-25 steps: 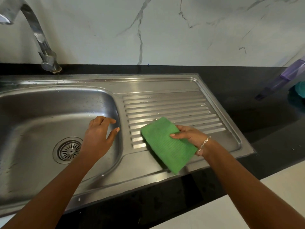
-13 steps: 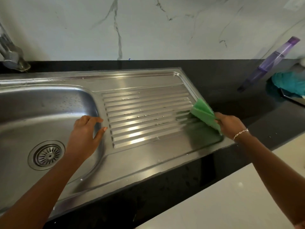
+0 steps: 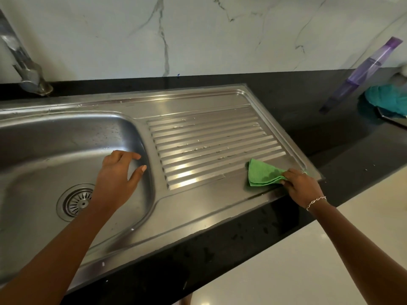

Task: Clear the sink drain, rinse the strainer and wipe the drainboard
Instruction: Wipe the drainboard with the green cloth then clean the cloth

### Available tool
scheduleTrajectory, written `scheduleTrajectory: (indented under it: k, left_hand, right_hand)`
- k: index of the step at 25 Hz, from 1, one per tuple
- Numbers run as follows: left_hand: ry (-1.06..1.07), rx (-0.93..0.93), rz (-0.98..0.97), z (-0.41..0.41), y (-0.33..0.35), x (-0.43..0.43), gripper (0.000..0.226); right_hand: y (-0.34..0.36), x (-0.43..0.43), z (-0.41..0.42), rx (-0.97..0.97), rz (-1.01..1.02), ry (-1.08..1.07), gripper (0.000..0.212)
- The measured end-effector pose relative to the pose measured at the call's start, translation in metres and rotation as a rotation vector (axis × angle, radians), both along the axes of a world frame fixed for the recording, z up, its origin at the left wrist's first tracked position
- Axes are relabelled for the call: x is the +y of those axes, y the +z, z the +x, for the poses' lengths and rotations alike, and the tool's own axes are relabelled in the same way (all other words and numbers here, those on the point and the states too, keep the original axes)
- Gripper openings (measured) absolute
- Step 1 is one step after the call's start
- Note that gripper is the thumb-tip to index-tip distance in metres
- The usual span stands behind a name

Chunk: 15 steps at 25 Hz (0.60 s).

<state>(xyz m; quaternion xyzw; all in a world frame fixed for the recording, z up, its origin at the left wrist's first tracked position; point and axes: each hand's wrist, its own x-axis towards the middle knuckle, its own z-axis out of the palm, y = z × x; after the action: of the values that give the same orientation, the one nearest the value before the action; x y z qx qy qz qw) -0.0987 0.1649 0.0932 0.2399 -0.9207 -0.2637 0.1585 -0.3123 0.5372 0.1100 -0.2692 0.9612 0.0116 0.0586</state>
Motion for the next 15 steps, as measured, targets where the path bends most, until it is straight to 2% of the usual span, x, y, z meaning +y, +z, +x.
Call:
scheduleTrajectory:
  k: [15]
  left_hand:
    - [0.008, 0.022, 0.039, 0.054, 0.005, -0.033, 0.033]
  right_hand:
    - [0.005, -0.133, 0.15, -0.09, 0.026, 0.292, 0.025]
